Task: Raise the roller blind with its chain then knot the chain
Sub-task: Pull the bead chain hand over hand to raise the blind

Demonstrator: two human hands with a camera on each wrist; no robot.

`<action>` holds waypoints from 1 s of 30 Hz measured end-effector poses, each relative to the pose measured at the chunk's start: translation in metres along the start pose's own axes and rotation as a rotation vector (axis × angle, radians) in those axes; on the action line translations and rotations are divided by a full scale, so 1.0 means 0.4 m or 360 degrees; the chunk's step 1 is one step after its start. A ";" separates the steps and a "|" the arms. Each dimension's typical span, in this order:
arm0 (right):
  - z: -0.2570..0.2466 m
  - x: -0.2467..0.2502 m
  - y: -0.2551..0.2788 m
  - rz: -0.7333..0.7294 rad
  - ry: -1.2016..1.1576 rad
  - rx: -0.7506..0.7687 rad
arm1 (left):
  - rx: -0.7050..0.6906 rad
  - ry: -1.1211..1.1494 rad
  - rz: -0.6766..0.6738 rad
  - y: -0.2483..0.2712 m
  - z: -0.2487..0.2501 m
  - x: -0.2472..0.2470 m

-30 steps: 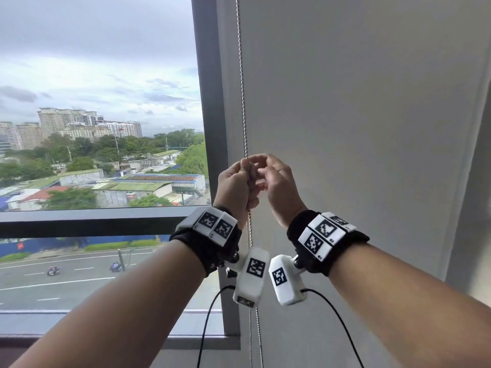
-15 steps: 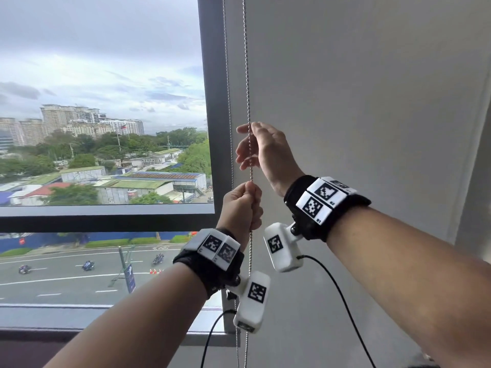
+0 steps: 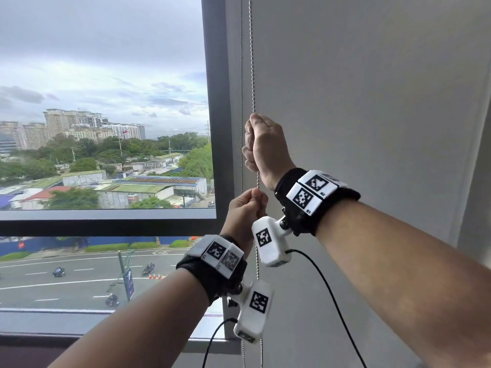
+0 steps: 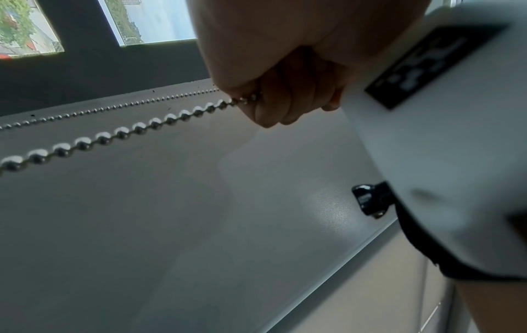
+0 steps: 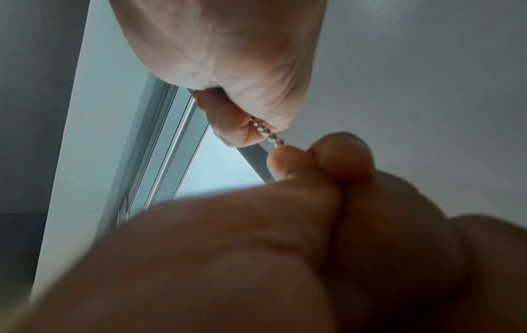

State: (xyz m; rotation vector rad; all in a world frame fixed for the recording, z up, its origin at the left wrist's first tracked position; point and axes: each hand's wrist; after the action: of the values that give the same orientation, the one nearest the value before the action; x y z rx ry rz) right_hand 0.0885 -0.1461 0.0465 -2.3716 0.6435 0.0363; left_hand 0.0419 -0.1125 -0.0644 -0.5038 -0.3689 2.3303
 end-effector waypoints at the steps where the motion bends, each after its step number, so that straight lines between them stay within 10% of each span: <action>1: -0.001 0.000 0.001 -0.0001 0.0001 0.0003 | 0.0003 0.0005 -0.0019 -0.001 0.002 0.002; 7: 0.003 0.005 0.003 -0.0024 0.0009 0.0058 | -0.0030 -0.0088 -0.0221 -0.014 0.005 0.026; 18: 0.044 0.076 -0.050 -0.0003 0.0346 0.0335 | -0.0110 -0.0430 0.0176 -0.168 0.020 0.074; 30: 0.079 0.126 -0.115 0.0160 0.0624 0.0646 | -0.0035 -0.0383 0.0062 -0.277 -0.013 0.030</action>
State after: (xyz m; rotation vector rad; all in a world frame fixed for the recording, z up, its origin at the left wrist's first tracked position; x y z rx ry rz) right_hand 0.1580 -0.1188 0.0401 -1.9616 0.8619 -0.4811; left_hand 0.1014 -0.0252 -0.0282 -0.2422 -0.5020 2.4331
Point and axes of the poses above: each hand's wrist, its own y-axis away from the middle knuckle, its own x-axis out of the back of the hand, z = x × y, and after that the axes turned 4 degrees about -y, right-handed
